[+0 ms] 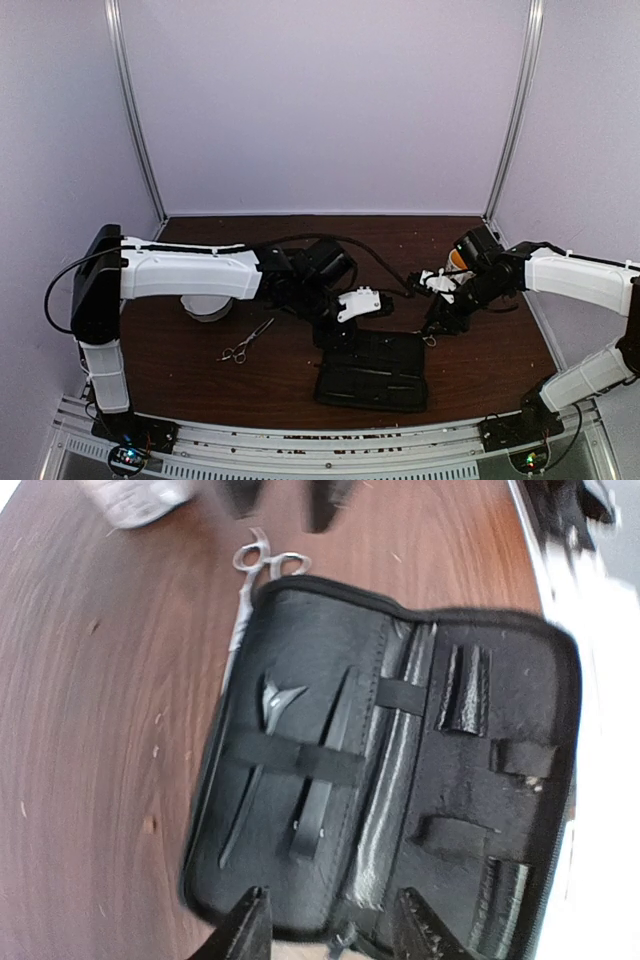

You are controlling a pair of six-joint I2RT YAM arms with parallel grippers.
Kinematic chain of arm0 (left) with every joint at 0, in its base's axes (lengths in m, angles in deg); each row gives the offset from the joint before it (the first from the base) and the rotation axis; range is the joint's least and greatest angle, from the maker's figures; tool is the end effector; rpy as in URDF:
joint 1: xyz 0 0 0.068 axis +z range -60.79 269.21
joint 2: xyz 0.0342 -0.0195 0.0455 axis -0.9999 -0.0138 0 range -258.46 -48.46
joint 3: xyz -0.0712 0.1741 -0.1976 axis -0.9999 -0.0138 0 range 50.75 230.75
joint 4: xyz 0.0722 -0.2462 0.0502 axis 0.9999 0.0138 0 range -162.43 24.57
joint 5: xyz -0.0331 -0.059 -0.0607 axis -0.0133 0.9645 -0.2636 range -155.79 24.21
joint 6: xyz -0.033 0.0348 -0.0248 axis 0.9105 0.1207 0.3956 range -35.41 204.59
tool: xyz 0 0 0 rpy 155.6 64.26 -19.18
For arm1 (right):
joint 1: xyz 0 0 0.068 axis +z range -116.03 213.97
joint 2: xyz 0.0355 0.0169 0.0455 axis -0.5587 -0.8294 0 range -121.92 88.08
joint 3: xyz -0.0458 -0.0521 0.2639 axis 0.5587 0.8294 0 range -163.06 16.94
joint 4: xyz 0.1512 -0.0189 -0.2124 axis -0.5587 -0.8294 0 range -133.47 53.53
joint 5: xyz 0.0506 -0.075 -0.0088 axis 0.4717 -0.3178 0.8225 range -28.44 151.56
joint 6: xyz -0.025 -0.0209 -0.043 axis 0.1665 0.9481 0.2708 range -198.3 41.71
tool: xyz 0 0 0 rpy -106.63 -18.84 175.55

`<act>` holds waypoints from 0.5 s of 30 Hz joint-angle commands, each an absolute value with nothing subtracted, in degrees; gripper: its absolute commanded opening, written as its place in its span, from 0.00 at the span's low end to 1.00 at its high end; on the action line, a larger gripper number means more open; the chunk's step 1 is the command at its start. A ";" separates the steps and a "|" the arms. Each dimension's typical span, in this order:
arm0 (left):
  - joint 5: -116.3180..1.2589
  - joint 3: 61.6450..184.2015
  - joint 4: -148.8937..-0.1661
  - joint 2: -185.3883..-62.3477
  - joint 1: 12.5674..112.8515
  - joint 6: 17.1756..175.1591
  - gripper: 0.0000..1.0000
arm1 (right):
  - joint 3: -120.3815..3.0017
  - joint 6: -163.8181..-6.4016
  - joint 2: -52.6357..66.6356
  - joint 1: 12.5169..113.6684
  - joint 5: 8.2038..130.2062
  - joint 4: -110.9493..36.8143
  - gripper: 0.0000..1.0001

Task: Sort the hair-cutting tools

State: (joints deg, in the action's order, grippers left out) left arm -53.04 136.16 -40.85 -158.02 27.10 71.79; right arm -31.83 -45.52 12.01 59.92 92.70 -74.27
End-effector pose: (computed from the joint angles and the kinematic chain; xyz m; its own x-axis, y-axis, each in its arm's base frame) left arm 0.1884 -0.3728 0.2269 -0.1732 0.7889 -0.5897 0.9829 0.1761 -0.0531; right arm 0.2127 0.1240 0.2160 -0.3769 -0.6988 -0.6080 -0.9211 0.3521 0.1663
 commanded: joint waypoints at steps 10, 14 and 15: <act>-55.53 144.51 -34.71 -169.10 27.76 59.15 0.44 | -31.60 -45.73 12.15 59.19 93.12 -74.39 0.43; -54.94 144.58 -36.18 -170.16 27.77 59.73 0.42 | -31.50 -45.69 11.78 59.10 93.20 -74.40 0.43; -54.55 144.62 -36.61 -170.42 27.77 59.98 0.41 | -31.57 -45.69 11.71 59.10 93.20 -74.44 0.43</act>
